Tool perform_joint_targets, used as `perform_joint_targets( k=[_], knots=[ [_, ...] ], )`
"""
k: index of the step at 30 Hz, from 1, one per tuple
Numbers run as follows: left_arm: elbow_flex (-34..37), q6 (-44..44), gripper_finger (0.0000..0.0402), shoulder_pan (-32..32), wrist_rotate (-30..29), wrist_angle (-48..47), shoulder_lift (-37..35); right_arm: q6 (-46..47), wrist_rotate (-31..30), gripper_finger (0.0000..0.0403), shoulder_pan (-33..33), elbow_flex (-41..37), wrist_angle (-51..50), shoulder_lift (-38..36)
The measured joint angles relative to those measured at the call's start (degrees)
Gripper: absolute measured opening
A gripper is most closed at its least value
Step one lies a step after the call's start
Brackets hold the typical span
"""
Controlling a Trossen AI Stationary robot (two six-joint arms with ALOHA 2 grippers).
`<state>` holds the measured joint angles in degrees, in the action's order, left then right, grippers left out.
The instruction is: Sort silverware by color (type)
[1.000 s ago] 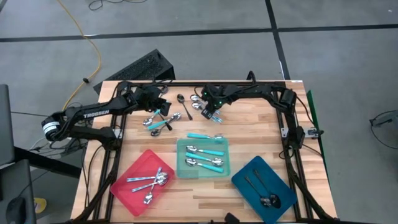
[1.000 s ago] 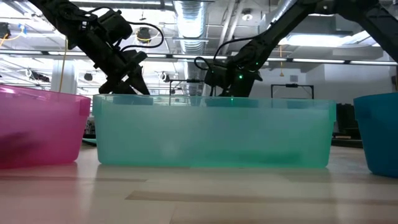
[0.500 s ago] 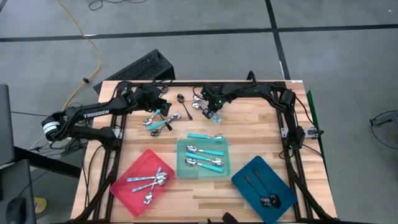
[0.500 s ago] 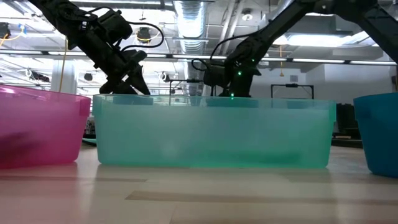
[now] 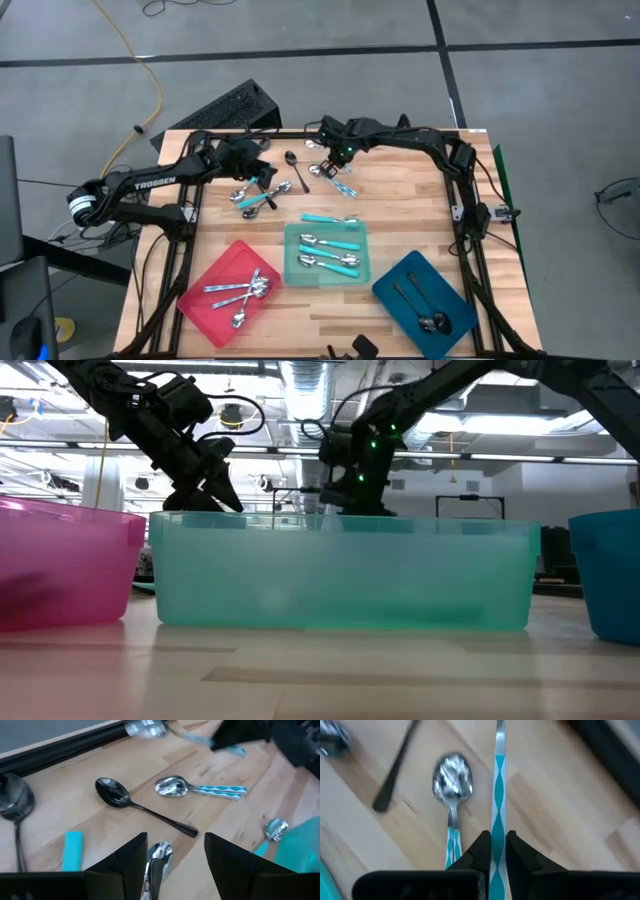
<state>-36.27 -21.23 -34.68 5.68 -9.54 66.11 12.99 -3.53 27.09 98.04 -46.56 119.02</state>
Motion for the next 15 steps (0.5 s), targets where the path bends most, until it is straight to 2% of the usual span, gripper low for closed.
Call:
perform_joint_targets(
  k=[15],
  knots=[
    [0.0,0.7,0.0181,0.0,2.0,0.0,0.0,-1.0,-8.5,0.0057,-1.1,14.9,-10.4,-0.2]
  ],
)
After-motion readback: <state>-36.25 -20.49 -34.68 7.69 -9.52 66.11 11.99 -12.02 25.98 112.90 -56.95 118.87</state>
